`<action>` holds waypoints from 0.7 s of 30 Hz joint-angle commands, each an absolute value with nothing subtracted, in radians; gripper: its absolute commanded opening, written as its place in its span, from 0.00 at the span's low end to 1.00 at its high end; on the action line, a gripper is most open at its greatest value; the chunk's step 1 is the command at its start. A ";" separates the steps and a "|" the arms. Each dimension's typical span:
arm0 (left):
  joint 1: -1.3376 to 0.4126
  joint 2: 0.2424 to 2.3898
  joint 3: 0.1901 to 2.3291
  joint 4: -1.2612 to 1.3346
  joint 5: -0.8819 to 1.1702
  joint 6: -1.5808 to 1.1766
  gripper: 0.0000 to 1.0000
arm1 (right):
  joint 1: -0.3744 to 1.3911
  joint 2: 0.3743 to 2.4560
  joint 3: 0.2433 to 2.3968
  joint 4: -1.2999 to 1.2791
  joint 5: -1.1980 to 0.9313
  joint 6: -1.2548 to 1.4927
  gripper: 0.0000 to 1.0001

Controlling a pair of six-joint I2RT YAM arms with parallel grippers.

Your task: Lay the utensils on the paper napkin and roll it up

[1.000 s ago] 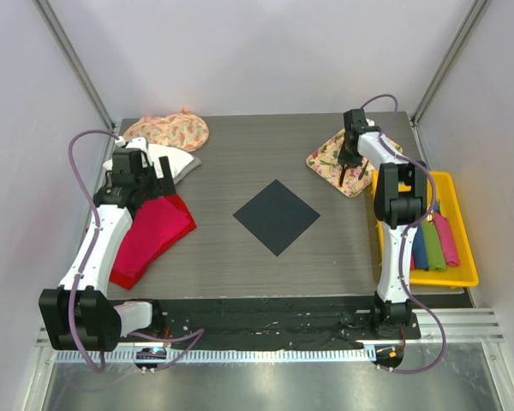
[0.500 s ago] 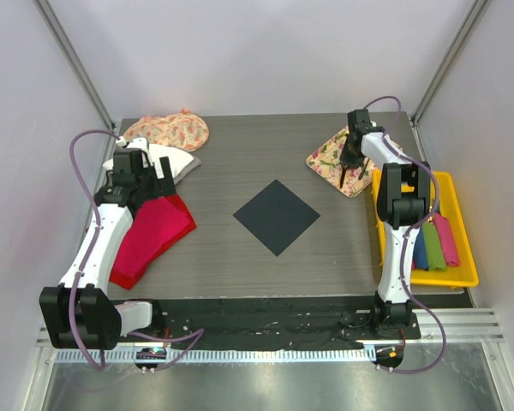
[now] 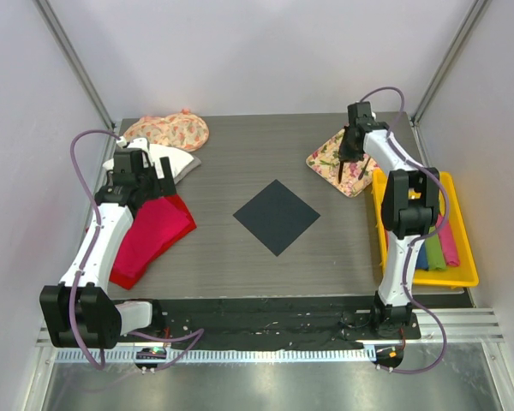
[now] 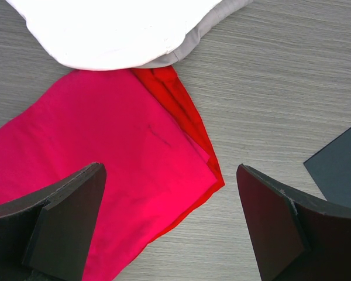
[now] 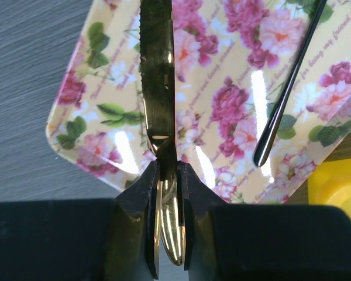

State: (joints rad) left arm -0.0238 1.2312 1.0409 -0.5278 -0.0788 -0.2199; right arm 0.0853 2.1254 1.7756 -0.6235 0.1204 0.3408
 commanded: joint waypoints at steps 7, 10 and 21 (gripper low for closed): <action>-0.021 1.221 1.069 -0.506 -0.078 -0.219 1.00 | 0.265 1.938 1.677 -0.624 0.055 0.397 0.01; -0.020 1.218 1.062 -0.509 -0.075 -0.233 1.00 | 0.325 1.925 1.643 -0.623 0.067 0.439 0.01; -0.020 1.207 1.032 -0.503 -0.072 -0.272 1.00 | 0.557 1.940 1.582 -0.603 0.152 0.577 0.01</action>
